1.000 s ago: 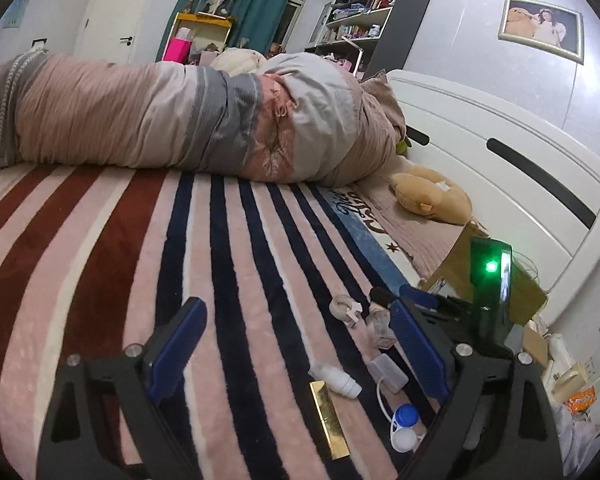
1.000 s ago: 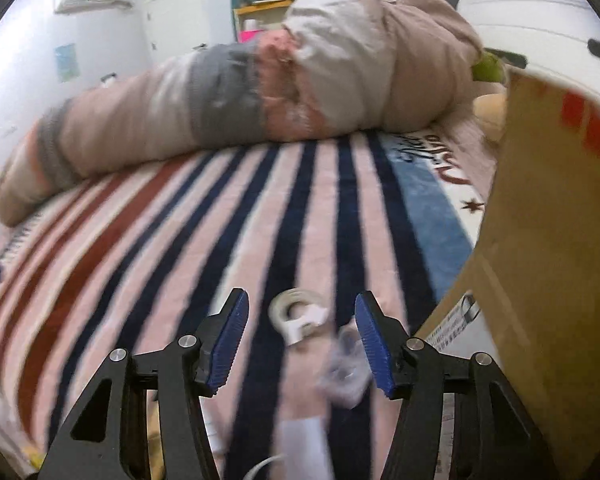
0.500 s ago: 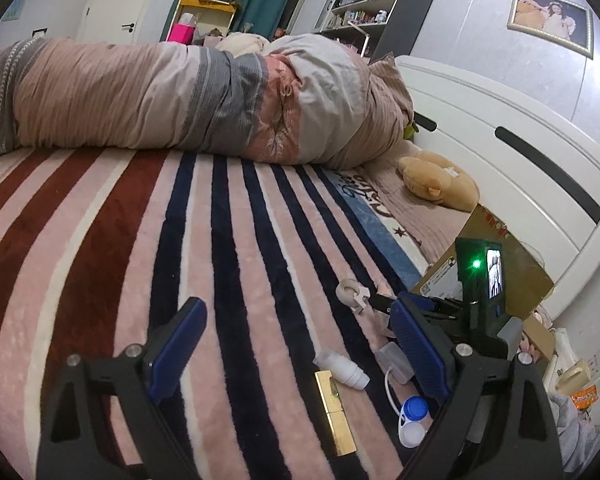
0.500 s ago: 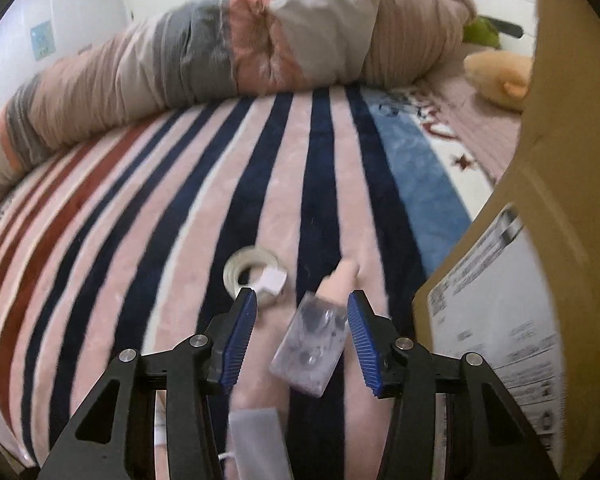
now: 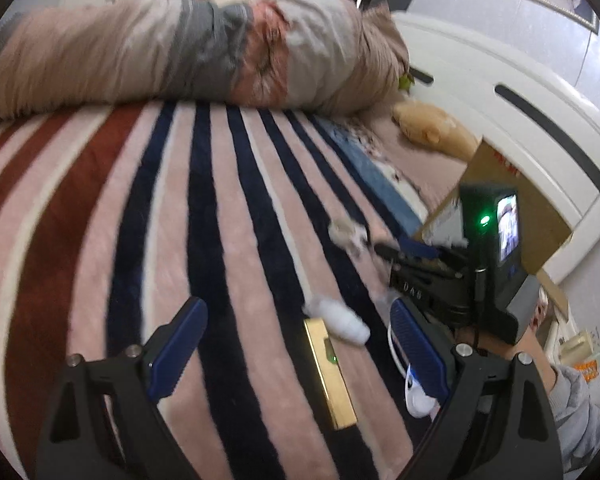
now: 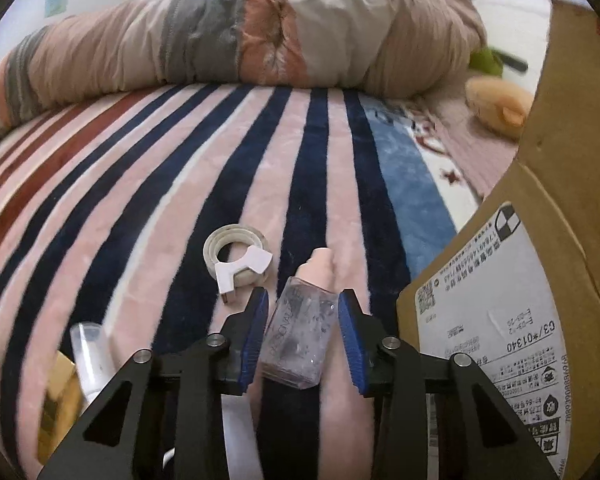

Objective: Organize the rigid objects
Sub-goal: 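Lift the clear bottle with the right gripper while the left gripper grasps the gold tube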

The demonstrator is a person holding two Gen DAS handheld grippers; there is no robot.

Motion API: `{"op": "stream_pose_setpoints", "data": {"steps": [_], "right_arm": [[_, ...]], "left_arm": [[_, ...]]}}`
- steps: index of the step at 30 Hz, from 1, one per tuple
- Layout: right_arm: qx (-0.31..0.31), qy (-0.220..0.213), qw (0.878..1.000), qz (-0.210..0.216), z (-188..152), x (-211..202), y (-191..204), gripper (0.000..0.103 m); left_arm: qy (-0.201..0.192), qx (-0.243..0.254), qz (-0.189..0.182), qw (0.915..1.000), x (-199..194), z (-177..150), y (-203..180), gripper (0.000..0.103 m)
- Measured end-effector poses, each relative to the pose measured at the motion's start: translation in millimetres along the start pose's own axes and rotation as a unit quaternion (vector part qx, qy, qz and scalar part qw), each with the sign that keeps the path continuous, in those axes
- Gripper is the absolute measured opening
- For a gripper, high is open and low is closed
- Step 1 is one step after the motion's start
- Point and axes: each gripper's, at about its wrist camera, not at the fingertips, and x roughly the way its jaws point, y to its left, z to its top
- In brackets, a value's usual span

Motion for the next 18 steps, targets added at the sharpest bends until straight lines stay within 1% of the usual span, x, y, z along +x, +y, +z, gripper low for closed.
{"op": "stream_pose_setpoints", "data": {"steps": [1, 2, 3, 4, 5, 6, 7, 8, 10, 12, 13, 15, 16, 17, 18], "right_arm": [[-0.013, -0.01, 1.0, 0.003, -4, -3, 2, 0.027], [-0.025, -0.016, 1.0, 0.009, -8, -8, 4, 0.016], [-0.034, -0.024, 0.999, 0.019, -11, -14, 6, 0.011], [-0.037, -0.024, 0.999, 0.029, -12, -17, 7, 0.009], [-0.037, -0.019, 0.998, 0.044, -13, -21, 7, 0.008], [-0.032, -0.013, 0.998, 0.055, -14, -24, 6, 0.008], [-0.027, -0.009, 0.998, 0.056, -14, -25, 5, 0.008], [-0.023, -0.009, 0.998, 0.052, -14, -25, 4, 0.009], [-0.012, -0.006, 0.999, 0.04, -14, -23, 3, 0.019], [0.003, 0.001, 0.999, 0.033, -12, -19, 2, 0.042], [0.006, 0.008, 0.999, 0.032, -11, -16, 2, 0.043], [0.021, 0.038, 0.998, 0.041, -8, 1, 1, 0.042], [0.029, 0.047, 0.998, 0.04, -7, 8, 0, 0.041], [0.035, 0.052, 0.997, 0.038, -6, 14, -1, 0.04], [0.044, 0.047, 0.997, 0.038, -6, 16, -2, 0.028]], "left_arm": [[0.012, 0.001, -0.008, 0.9999, 6, -5, -1, 0.091], [0.027, 0.003, -0.013, 0.9996, 12, -10, -4, 0.091], [0.036, 0.006, -0.012, 0.9993, 17, -15, -7, 0.091], [0.043, 0.013, -0.01, 0.9989, 22, -20, -12, 0.091], [0.049, 0.019, -0.006, 0.9986, 27, -24, -16, 0.089], [0.053, 0.02, -0.002, 0.9984, 31, -27, -18, 0.081], [0.059, 0.017, 0.004, 0.9981, 36, -30, -19, 0.075], [0.068, 0.011, 0.011, 0.9975, 43, -33, -19, 0.067], [0.07, 0.009, 0.034, 0.9969, 50, -34, -20, 0.06], [0.064, 0.019, 0.056, 0.9962, 53, -33, -23, 0.046], [0.063, 0.022, 0.061, 0.9959, 53, -35, -23, 0.043], [0.064, 0.022, 0.065, 0.9956, 56, -34, -21, 0.034], [0.064, 0.022, 0.066, 0.9955, 57, -34, -19, 0.031], [0.064, 0.025, 0.069, 0.9952, 57, -32, -18, 0.024], [0.064, 0.029, 0.069, 0.9951, 56, -31, -18, 0.022]]}}
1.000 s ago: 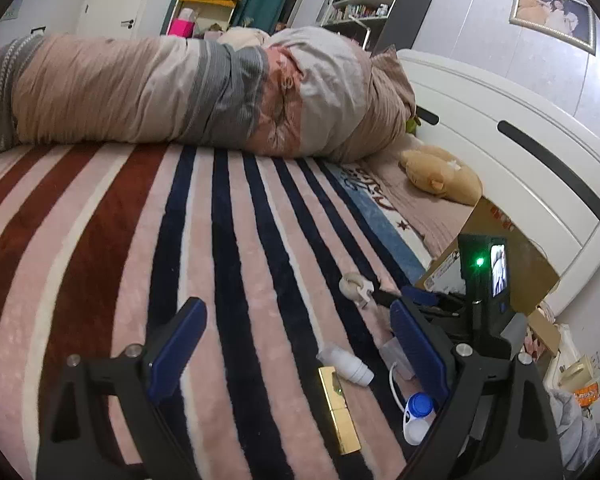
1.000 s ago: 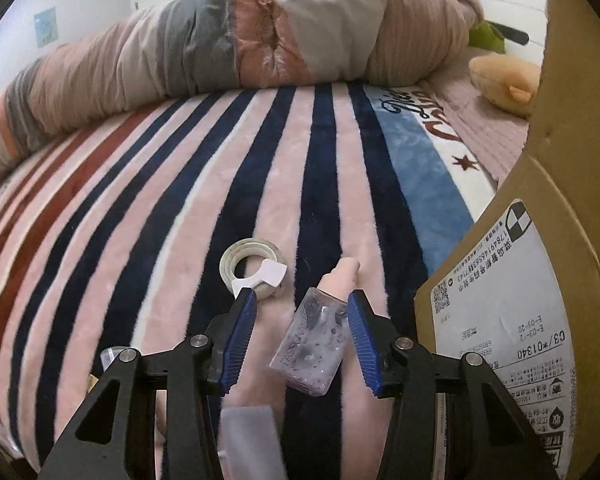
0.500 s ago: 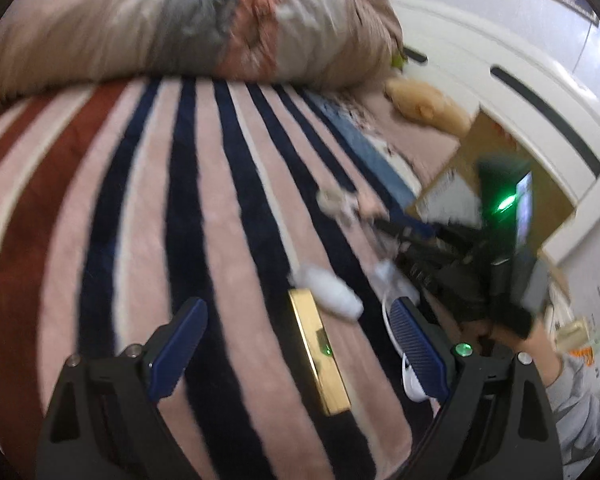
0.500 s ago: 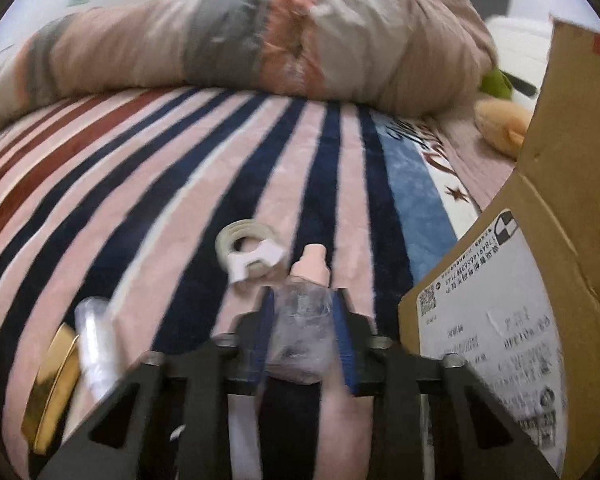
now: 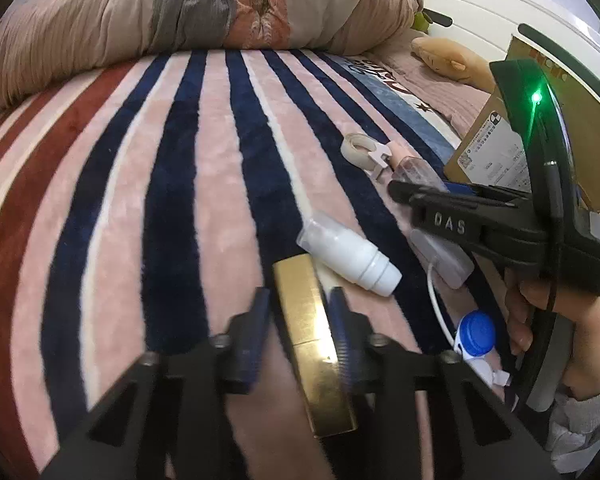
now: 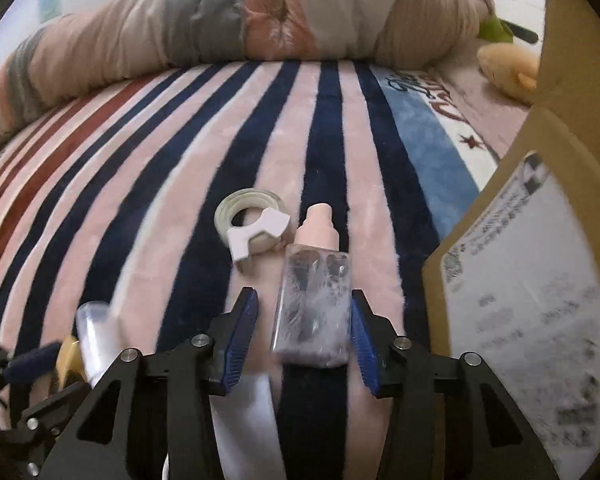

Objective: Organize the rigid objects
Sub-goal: 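Lift the clear bottle with the right gripper while the left gripper grasps the gold tube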

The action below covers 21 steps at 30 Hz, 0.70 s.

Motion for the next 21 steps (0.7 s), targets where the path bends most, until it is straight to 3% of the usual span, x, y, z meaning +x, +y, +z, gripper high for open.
{"op": "stream_pose_setpoints", "data": {"steps": [5, 9, 13, 21], "right_arm": [[-0.012, -0.027, 0.999, 0.029, -10, -25, 3, 0.027], [-0.042, -0.037, 0.996, 0.066, -34, -61, 5, 0.027], [-0.063, -0.042, 0.995, 0.07, -60, -90, 4, 0.027], [-0.041, -0.035, 0.997, 0.054, -98, -102, -6, 0.027]], "left_arm": [[-0.017, 0.015, 0.042, 0.9989, -26, -6, 12, 0.016], [-0.016, -0.009, 0.041, 0.999, -34, -8, 30, 0.016], [-0.004, -0.014, 0.042, 0.999, -28, -11, 36, 0.016], [-0.007, -0.012, 0.066, 0.9977, -20, -18, 22, 0.019]]}}
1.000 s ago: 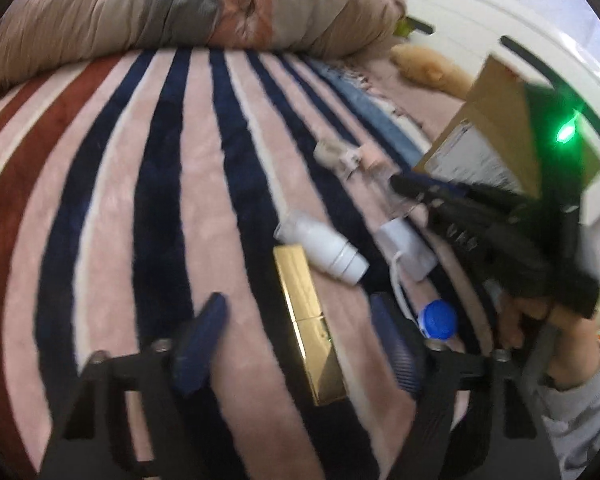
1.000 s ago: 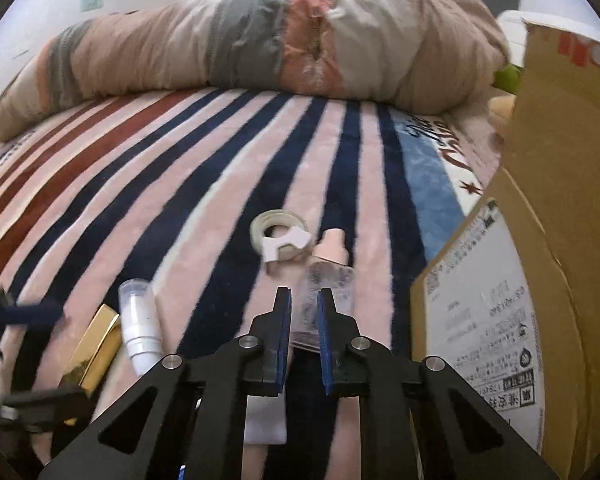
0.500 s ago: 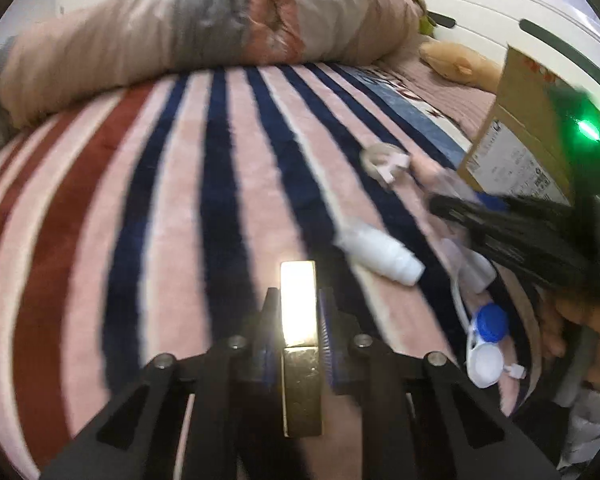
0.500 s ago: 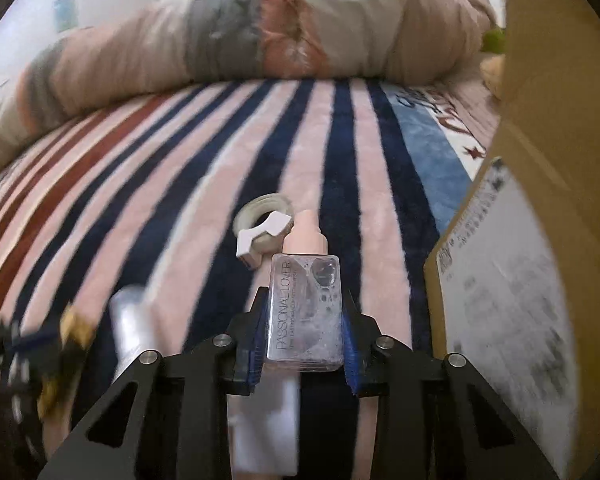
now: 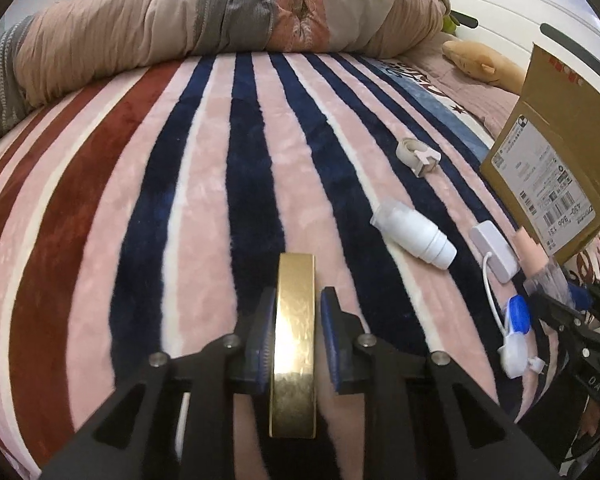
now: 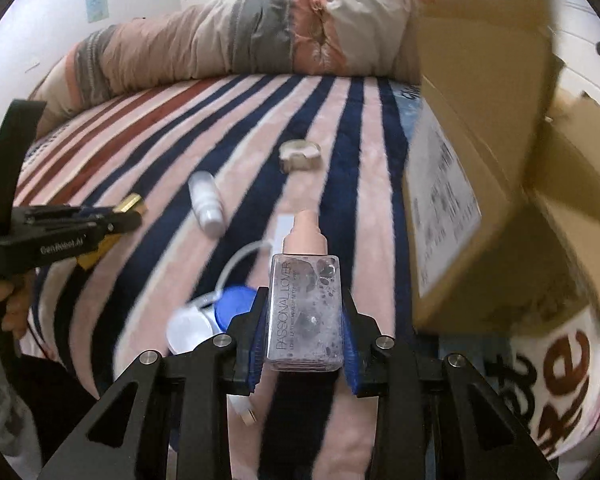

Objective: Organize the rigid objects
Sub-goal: 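Lift the clear bottle with the right gripper while the left gripper grasps the gold tube, then carry both items into the box and open both grippers to release them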

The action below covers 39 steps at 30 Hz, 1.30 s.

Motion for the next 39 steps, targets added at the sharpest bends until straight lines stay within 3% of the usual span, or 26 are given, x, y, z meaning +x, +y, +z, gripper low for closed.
{"op": "stream_pose_setpoints", "data": {"steps": [11, 14, 18, 22, 26, 30, 33, 36, 39], "right_arm": [[0.01, -0.009, 1.0, -0.008, -12, 11, -11, 0.027], [0.01, -0.017, 1.0, -0.013, -11, 12, -9, 0.027], [0.0, -0.032, 0.999, -0.022, -12, 8, -4, 0.027], [-0.01, -0.055, 0.998, 0.002, -10, -12, 2, 0.027], [-0.048, -0.097, 0.993, 0.049, -2, -47, 15, 0.027], [-0.051, -0.157, 0.981, 0.1, 19, -96, 7, 0.027], [-0.032, -0.2, 0.973, 0.111, 35, -130, -20, 0.027], [-0.003, -0.217, 0.972, 0.09, 47, -149, -61, 0.027], [0.011, -0.204, 0.978, 0.032, 53, -151, -103, 0.027]], "left_arm": [[-0.032, -0.034, -0.016, 0.9988, -9, -16, 9, 0.023], [-0.039, -0.026, -0.006, 0.9989, -4, -14, 7, 0.016], [-0.047, -0.018, 0.001, 0.9988, -4, -12, 6, 0.015], [-0.058, -0.017, 0.001, 0.9982, -18, -8, 8, 0.015], [-0.095, -0.008, 0.004, 0.9954, -57, 10, 0, 0.015], [-0.135, 0.016, -0.009, 0.9906, -104, 33, -25, 0.015], [-0.169, 0.055, -0.019, 0.9839, -138, 55, -60, 0.015], [-0.186, 0.091, -0.053, 0.9769, -160, 77, -103, 0.015], [-0.185, 0.129, -0.083, 0.9707, -166, 101, -149, 0.015]]}}
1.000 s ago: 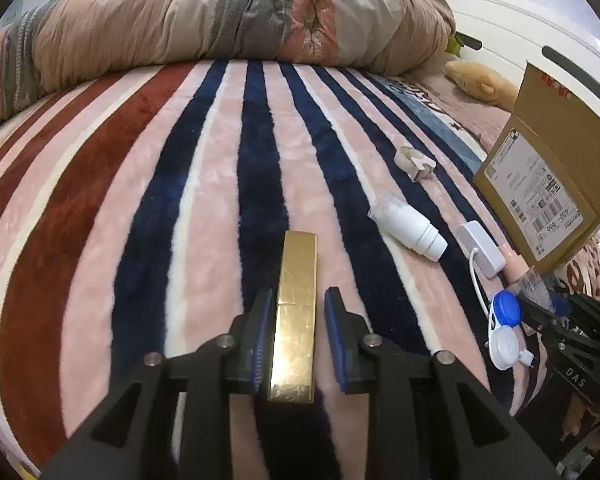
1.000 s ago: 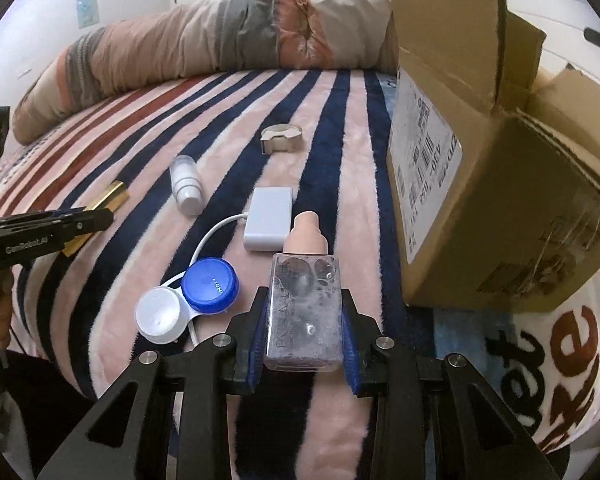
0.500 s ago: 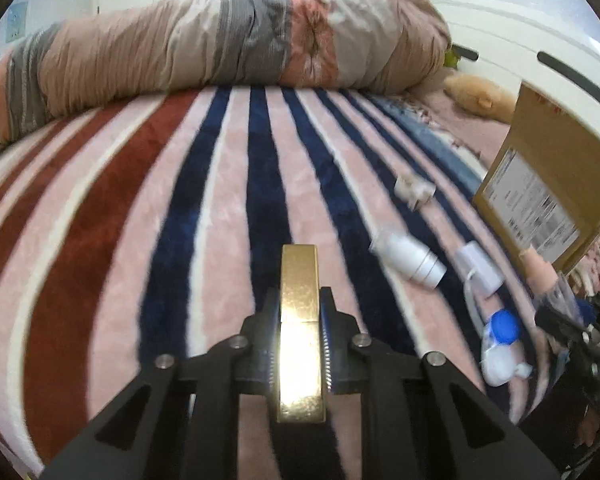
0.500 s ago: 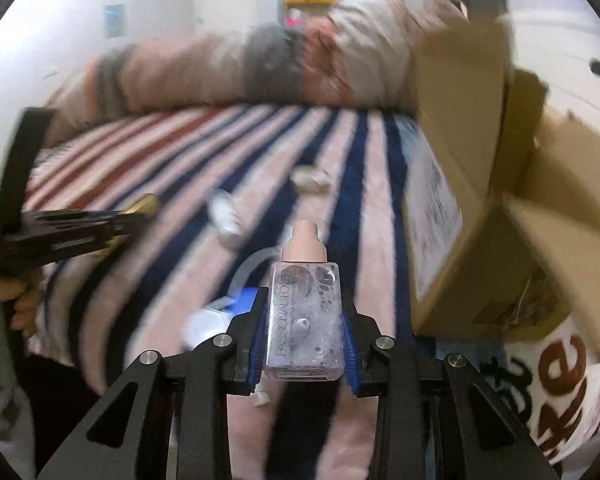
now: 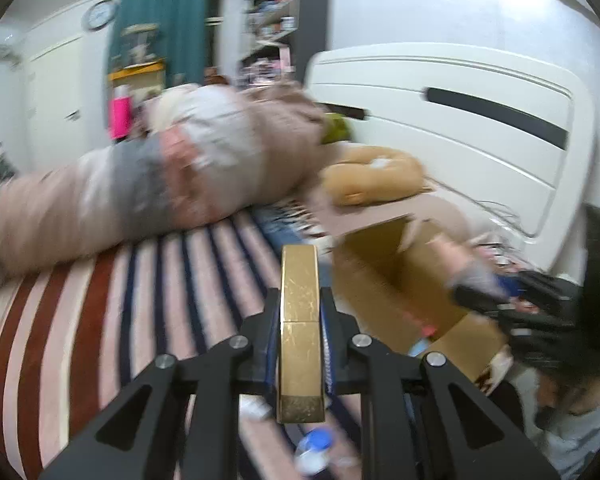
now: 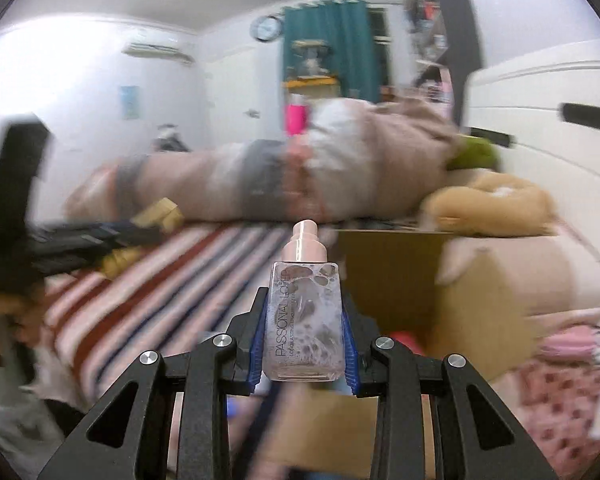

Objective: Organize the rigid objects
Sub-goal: 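Carry both items into the box and open both grippers to release them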

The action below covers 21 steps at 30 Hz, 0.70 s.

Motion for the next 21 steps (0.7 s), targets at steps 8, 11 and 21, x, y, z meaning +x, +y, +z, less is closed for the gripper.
{"op": "stream_pose_setpoints", "data": {"steps": [8, 11, 21], "right_arm": [[-0.055, 0.102, 0.99, -0.081, -11, 53, -62, 0.027], [-0.066, 0.113, 0.988, -0.083, -15, 65, -72, 0.027], [-0.06, 0.097, 0.991, -0.066, -23, 58, -74, 0.028]], "left_arm": [[0.084, 0.064, -0.031, 0.9939, 84, 54, -82, 0.015], [0.124, 0.087, -0.017, 0.9883, 114, 57, -97, 0.015], [0.193, 0.105, 0.013, 0.9755, 163, 47, -103, 0.015]]}}
